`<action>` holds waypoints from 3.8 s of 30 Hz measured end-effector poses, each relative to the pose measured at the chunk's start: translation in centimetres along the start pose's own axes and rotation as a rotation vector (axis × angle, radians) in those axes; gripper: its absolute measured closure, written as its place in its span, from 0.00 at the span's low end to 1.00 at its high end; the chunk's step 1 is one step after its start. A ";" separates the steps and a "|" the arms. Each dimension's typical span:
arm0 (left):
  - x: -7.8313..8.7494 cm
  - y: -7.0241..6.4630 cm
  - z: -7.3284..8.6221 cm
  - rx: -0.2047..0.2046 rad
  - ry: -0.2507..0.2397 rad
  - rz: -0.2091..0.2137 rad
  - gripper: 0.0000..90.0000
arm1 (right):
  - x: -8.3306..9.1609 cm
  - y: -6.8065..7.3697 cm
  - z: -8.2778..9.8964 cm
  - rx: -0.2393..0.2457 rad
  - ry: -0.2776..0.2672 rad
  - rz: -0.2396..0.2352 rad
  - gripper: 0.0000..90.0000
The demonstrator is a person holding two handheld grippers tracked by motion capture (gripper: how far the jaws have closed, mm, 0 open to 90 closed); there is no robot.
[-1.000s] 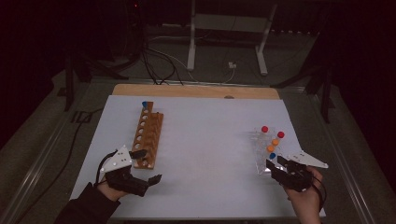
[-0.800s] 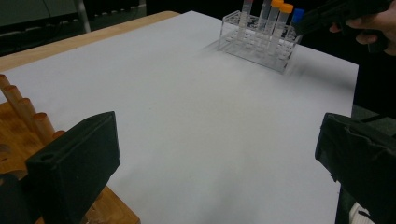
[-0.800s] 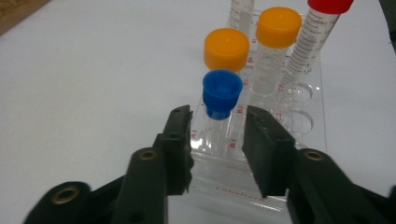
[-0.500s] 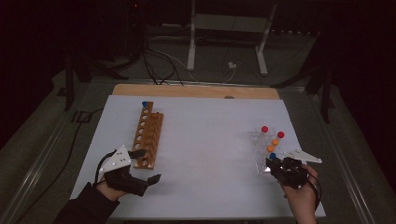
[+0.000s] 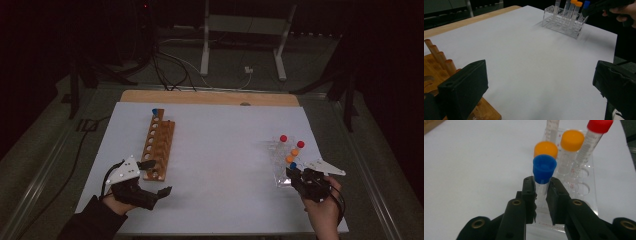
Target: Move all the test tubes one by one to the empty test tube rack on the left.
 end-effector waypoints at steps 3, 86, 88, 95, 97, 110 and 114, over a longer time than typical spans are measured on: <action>0.0 0.0 0.0 0.001 0.001 0.001 0.01 | 0.6 0.0 -0.3 -0.001 -0.018 0.003 0.85; -8.7 -3.4 -7.0 -0.091 0.010 0.298 0.06 | 0.2 13.7 -1.3 0.324 -0.059 -0.359 0.85; -9.3 -3.8 -7.2 -0.098 0.015 0.305 0.08 | 0.2 13.7 -1.3 0.323 -0.061 -0.361 0.85; -10.8 -4.5 -7.5 -0.110 0.010 0.329 0.21 | 0.2 13.8 -1.3 0.328 -0.062 -0.366 0.85; -11.2 -4.6 -7.4 -0.106 0.011 0.335 0.25 | 0.2 13.8 -1.3 0.326 -0.062 -0.368 0.85; -12.9 -5.4 -7.4 -0.132 0.009 0.352 0.57 | 0.3 13.8 -1.3 0.322 -0.061 -0.375 0.85; -13.3 -5.6 -7.5 -0.145 0.013 0.358 0.64 | 0.3 13.8 -1.3 0.321 -0.061 -0.374 0.85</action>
Point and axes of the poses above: each handheld gripper's, and its own axes: x roughly backward along the jaws, z roughly out of its underside, y roughly to its left, the point moved 1 cm from there along -x, roughly forward along the jaws, and after that the axes turned 4 degrees about z, right-handed, at the moved point
